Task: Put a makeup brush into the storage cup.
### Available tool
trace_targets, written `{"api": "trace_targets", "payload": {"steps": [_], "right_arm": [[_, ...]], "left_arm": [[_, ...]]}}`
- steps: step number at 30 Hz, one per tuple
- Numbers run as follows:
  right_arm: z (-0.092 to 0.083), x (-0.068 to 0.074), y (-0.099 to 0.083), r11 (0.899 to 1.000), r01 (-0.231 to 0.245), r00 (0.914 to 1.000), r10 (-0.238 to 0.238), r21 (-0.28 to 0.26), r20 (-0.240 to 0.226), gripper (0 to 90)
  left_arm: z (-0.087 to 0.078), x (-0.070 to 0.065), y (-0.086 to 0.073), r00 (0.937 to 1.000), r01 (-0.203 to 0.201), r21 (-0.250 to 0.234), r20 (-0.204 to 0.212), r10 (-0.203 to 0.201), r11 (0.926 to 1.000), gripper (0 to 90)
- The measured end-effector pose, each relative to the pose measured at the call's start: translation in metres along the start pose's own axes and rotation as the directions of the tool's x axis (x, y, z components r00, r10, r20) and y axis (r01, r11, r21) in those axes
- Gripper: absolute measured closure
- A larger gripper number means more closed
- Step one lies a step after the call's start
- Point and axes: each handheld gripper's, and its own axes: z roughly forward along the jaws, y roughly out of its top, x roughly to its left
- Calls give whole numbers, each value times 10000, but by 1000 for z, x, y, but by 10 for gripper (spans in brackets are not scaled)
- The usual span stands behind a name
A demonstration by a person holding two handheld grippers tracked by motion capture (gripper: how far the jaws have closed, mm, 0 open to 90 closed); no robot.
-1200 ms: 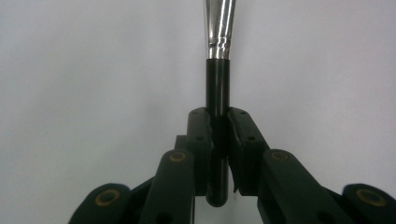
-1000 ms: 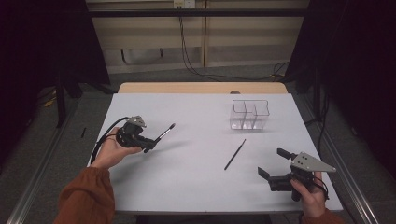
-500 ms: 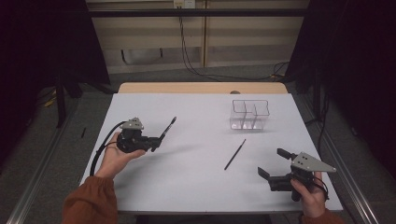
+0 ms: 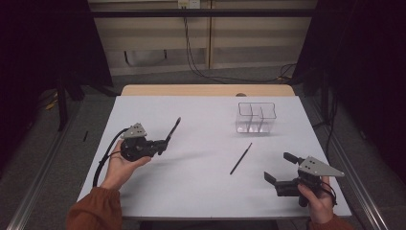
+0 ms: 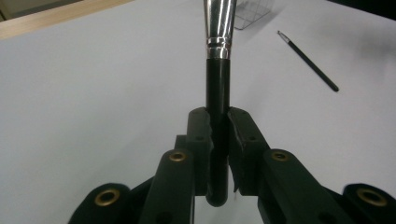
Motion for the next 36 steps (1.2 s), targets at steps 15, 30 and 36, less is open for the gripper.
{"api": "trace_targets", "payload": {"steps": [15,30,36], "right_arm": [[0,1,1,9999,2,10000,-2,-146,-9,0],[5,10,5,9993,109,9991,-124,-348,-412,0],[10,16,8,9991,59,9967,-93,-418,-807,0]], "left_arm": [[-7,-25,-9,9997,138,-775,197,-123,9969,798],[-7,-65,-14,9959,316,-1048,876,-225,9940,798],[3,-76,-11,9928,161,-941,1196,-48,9954,797]]}}
